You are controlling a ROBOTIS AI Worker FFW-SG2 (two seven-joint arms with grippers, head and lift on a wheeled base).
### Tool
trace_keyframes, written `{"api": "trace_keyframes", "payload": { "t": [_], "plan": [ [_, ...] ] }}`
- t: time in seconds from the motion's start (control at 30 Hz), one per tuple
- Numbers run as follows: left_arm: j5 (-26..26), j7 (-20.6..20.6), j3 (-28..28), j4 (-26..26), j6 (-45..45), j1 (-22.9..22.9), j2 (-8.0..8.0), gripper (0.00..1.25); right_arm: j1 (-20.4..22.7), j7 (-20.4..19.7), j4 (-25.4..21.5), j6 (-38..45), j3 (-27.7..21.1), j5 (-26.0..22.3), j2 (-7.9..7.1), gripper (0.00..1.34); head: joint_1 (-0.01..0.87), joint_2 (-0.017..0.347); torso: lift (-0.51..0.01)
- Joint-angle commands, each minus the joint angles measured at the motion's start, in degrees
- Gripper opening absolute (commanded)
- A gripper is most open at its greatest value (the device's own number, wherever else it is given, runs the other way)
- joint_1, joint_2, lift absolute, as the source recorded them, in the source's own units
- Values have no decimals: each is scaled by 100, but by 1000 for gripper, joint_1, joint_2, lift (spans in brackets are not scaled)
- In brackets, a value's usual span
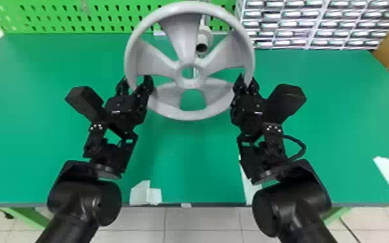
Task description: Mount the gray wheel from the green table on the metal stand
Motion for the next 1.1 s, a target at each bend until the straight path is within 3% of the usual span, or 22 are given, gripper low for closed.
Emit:
{"api": "trace_keyframes", "payload": {
  "t": [0.0,0.13,0.5,0.7,1.07],
  "plan": [
    [147,-69,-85,13,7,-77,9,592,-1,0,55,-52,-5,36,-1,183,867,52,-100],
    [226,-130,-156,22,25,-104,9,491,-1,0,125,-131,-5,28,-1,183,867,52,-100],
    [261,-245,-217,4,104,-113,9,454,-27,0,178,-8,-110,80,17,183,867,52,-100],
    [218,-86,-173,4,139,-95,0,448,-36,0,178,142,-163,98,52,183,867,52,-100],
    [112,-86,-103,171,183,-359,0,446,-150,0,195,203,-216,177,87,183,867,52,-100]
  ]
}}
